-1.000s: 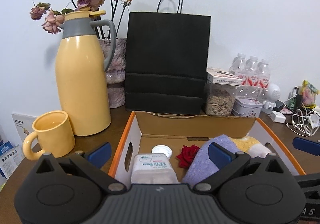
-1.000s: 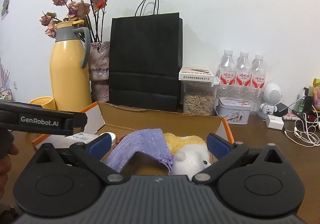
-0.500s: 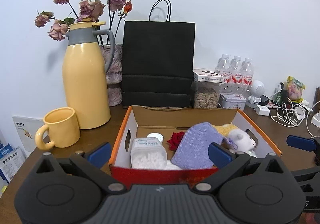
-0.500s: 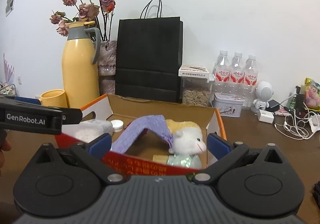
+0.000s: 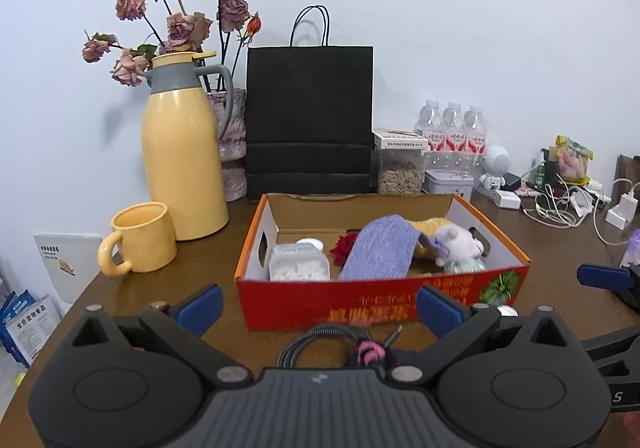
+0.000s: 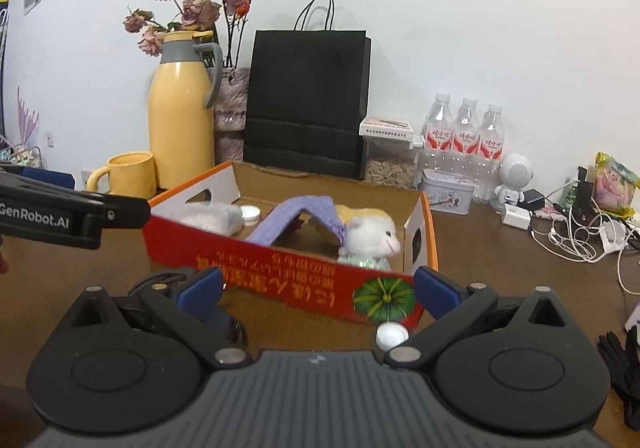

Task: Organize objects
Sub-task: 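Move both tools back over the table toward the cap and cables, then grasp the white bottle cap with the right tool while the left tool grasps a black cable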

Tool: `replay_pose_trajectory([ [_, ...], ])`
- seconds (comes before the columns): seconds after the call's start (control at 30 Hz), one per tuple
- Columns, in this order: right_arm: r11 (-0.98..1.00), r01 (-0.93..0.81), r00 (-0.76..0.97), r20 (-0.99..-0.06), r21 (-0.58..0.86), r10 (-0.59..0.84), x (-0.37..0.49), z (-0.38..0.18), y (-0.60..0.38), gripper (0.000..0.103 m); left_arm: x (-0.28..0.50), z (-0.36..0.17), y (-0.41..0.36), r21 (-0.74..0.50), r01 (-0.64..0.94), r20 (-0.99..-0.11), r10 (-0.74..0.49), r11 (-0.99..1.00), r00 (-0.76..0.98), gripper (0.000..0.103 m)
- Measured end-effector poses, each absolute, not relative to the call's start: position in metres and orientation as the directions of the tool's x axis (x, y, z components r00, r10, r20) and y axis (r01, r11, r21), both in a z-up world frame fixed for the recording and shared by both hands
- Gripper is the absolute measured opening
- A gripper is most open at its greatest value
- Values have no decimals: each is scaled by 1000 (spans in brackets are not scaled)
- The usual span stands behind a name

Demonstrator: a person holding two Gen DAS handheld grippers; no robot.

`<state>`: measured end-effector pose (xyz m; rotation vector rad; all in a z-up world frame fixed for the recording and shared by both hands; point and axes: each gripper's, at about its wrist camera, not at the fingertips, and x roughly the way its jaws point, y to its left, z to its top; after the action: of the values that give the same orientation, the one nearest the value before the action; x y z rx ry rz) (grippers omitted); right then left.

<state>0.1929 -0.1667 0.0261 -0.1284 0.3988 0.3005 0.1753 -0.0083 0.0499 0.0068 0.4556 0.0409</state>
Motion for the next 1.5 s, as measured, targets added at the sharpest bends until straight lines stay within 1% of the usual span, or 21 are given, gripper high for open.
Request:
replay_pose_trajectory([
  [0.3,945,-316,858,-448,-80,250,158,10,-176,103,143,37,-4,33,-46,-479,56,998,876,103],
  [0.47,940,-330,834,-494,-88,247,142,-5,-179,103,129,23,1,36,-52,-510,63,998,858,103],
  [0.7,933,-353,785,-563,-66,257,125,-31,-182,103,115,0,11,38,-65,-564,75,997,823,103],
  [0.97,940,-342,756,-595,-7,271,126,-47,-185,103,112,-22,28,35,-102,-615,102,994,782,103],
  [1.0,940,-340,756,-595,0,273,127,-48,-184,101,112,-24,29,36,-106,-619,106,994,779,103],
  [1.03,940,-341,754,-594,9,279,127,-49,-184,92,113,-26,31,37,-111,-621,110,993,776,103],
  [1.07,938,-345,749,-596,22,290,128,-50,-184,76,114,-27,32,37,-113,-623,112,993,775,103],
  [1.1,936,-351,742,-600,34,300,129,-51,-184,70,115,-28,33,36,-115,-624,112,993,773,103],
  [1.13,936,-350,746,-596,32,299,129,-51,-183,61,116,-30,34,36,-116,-626,113,993,771,103],
  [1.17,936,-352,749,-592,25,297,129,-51,-182,44,118,-31,35,36,-117,-628,114,992,770,103],
  [1.23,931,-364,748,-583,39,317,128,-49,-182,41,122,-33,36,37,-119,-629,116,992,769,103],
  [1.5,946,-321,775,-566,31,281,137,-48,-187,41,153,-37,40,57,-145,-636,148,988,758,103],
])
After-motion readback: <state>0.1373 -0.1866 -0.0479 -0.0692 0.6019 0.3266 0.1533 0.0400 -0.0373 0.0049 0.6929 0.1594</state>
